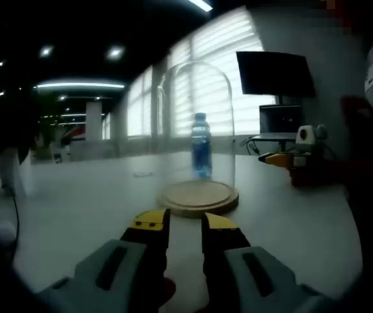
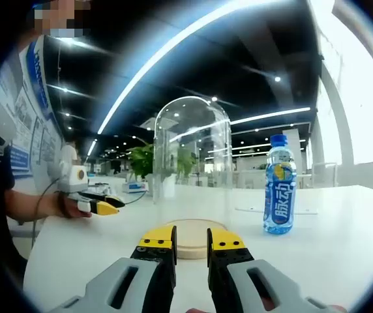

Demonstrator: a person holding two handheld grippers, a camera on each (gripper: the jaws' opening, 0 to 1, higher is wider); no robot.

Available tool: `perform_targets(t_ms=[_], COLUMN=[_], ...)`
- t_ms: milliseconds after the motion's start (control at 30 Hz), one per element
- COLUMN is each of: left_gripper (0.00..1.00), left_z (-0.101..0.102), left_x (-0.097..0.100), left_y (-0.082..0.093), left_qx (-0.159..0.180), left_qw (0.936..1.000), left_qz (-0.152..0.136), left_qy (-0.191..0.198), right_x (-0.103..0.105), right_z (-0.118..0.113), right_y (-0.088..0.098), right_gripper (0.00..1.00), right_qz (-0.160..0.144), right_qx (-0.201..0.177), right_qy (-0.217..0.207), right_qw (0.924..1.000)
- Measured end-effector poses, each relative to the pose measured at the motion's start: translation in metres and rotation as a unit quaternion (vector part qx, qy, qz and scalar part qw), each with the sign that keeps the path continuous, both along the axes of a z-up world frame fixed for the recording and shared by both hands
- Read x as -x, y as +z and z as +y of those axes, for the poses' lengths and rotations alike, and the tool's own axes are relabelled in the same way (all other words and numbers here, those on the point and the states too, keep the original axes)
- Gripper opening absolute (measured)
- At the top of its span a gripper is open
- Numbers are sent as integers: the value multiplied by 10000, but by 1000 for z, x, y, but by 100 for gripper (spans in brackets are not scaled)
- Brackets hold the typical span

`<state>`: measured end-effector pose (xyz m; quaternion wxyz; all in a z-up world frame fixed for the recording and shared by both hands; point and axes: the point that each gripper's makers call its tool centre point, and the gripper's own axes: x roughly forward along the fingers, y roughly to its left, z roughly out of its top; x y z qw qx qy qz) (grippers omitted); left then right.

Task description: Open the cover put in the Mizone put the cover back on

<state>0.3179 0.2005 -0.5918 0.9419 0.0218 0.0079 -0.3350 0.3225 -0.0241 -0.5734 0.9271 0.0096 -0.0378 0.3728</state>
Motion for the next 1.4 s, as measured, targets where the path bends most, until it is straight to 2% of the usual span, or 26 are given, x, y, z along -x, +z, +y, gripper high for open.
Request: perform_targets(t_ms=[933,1400], left_gripper=[15,21], left_z=[0,-1], left_x=[1,2], left_y=[2,5], left_qx=[1,0], left_qw=[10000,9999], left_qz=[-47,-137], left_qy=[-13,-54], right_x=[0,-1], right_z=[-1,0], right_y=[1,0], right_gripper=[13,17], right_qz=[-46,-113], right_qx=[26,105], right_qy=[-25,-27], right_qw=[10000,9999])
